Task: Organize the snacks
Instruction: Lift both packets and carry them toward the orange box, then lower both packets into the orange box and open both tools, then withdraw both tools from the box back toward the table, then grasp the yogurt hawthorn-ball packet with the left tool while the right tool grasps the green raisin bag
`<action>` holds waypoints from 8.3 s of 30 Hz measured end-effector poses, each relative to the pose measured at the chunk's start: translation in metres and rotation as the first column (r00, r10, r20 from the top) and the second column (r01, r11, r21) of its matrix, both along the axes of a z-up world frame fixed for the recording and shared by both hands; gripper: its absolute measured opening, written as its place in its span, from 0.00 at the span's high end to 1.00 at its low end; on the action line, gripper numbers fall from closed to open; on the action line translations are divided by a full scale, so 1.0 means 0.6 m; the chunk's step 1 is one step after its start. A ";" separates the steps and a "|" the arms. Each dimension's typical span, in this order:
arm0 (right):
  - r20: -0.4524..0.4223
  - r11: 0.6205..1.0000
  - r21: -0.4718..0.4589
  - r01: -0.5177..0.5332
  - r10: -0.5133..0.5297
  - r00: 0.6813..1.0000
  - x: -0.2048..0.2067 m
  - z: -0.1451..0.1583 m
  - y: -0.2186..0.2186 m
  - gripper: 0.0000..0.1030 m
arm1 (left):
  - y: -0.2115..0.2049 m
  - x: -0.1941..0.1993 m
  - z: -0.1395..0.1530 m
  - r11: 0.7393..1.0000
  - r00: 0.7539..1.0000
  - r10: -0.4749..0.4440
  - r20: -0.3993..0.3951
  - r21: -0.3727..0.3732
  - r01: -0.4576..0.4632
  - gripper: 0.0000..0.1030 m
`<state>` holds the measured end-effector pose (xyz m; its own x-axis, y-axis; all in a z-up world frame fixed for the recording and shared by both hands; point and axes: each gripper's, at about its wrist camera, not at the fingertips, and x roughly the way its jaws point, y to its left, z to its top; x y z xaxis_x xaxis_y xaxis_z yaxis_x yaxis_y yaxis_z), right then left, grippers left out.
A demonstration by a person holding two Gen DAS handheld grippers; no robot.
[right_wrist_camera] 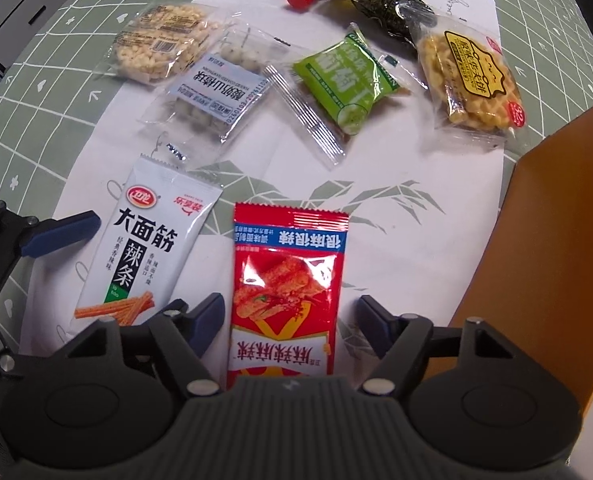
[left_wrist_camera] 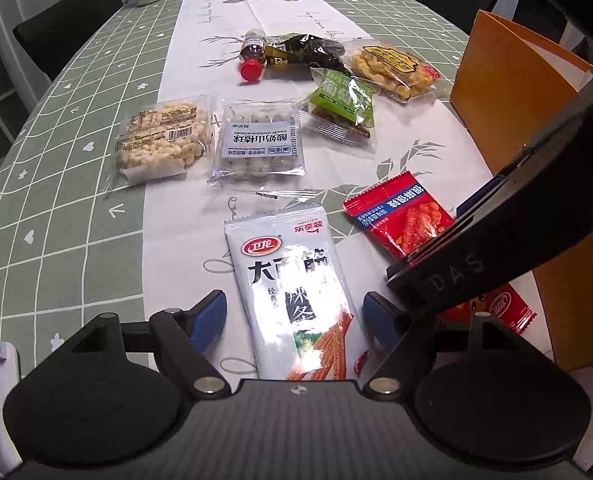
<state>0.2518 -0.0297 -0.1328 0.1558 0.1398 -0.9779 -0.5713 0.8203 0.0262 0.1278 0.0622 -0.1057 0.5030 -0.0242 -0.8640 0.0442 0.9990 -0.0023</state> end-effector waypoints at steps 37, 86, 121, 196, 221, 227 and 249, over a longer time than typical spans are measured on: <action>0.228 0.977 0.211 0.024 -0.073 0.971 -0.076 0.210 -0.077 0.64 | -0.023 -0.069 0.176 1.000 0.982 0.018 0.187 -0.002 -0.018 0.44; 0.094 0.981 0.052 0.186 -0.190 0.977 -0.002 0.089 -0.368 0.64 | -0.332 0.018 0.141 0.865 0.858 -0.501 0.113 0.100 0.492 0.45; 0.073 0.993 0.018 0.120 -0.121 0.990 -0.001 0.061 -0.377 0.50 | -0.365 0.032 0.097 0.828 0.838 -0.545 0.028 0.177 0.532 0.30; 0.092 0.942 0.270 0.200 -0.232 0.968 0.125 0.032 -0.028 0.45 | 0.031 0.118 0.009 0.995 0.982 0.097 0.161 -0.033 -0.093 0.16; 0.075 0.973 0.205 0.109 -0.127 0.989 0.094 0.021 -0.016 1.00 | 0.029 0.105 -0.004 0.996 0.993 0.092 0.073 -0.005 -0.092 0.32; 0.112 0.979 0.187 0.086 -0.108 0.988 0.075 0.045 -0.024 1.00 | 0.040 0.092 -0.001 0.993 0.992 0.116 0.039 -0.006 -0.116 0.32; 0.003 0.817 0.332 0.472 -0.502 0.865 0.211 0.019 -0.006 0.37 | 0.066 0.148 -0.008 0.988 0.985 0.153 0.080 -0.003 -0.154 0.23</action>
<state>0.3783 -0.0332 -0.1216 0.3660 0.3153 -0.8756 -0.1113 0.9489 0.2952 0.2166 0.1016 -0.1105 0.5678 0.0610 -0.8209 -0.1097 0.9940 -0.0020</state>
